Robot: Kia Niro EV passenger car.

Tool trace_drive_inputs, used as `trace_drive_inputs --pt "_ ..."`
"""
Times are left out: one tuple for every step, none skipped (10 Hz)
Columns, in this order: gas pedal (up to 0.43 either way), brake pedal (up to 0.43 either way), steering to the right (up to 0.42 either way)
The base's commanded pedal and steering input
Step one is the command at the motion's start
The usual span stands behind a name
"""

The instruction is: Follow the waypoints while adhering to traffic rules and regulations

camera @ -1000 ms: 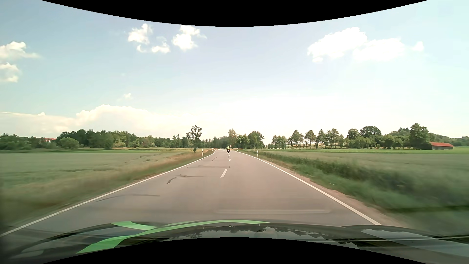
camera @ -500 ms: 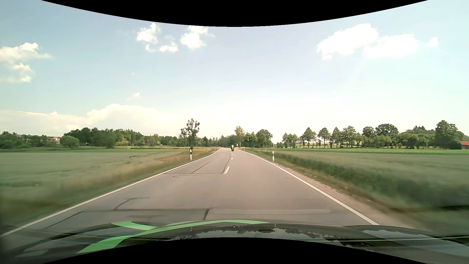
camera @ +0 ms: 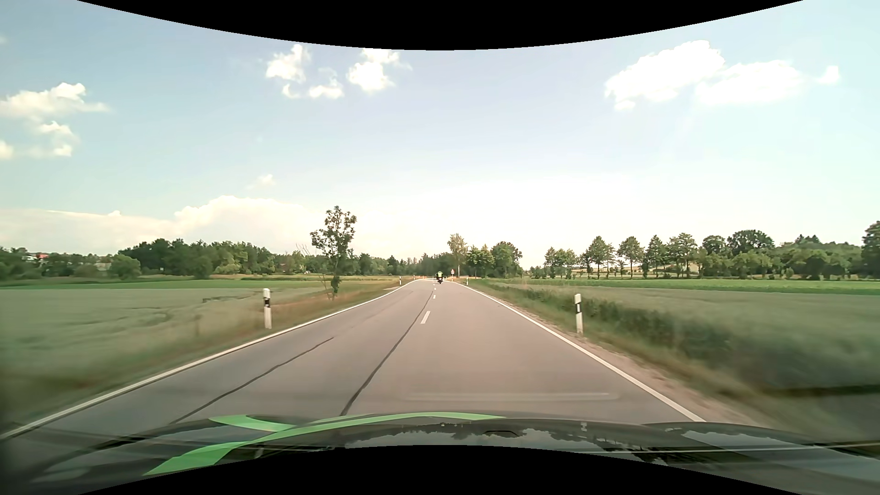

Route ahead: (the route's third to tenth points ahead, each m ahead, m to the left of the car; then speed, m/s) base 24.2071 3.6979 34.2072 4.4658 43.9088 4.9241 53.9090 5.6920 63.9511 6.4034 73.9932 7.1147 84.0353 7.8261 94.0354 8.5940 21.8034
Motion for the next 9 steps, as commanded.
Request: trace_drive_inputs --pt "0.268 0.000 -0.011" --pt "0.268 0.000 -0.011" --pt "0.248 0.000 -0.011" --pt "0.240 0.000 -0.011" --pt "0.240 0.000 -0.013" --pt "0.240 0.000 -0.014" --pt "0.240 0.000 -0.014" --pt "0.220 0.000 -0.014" --pt "0.209 0.000 -0.014"
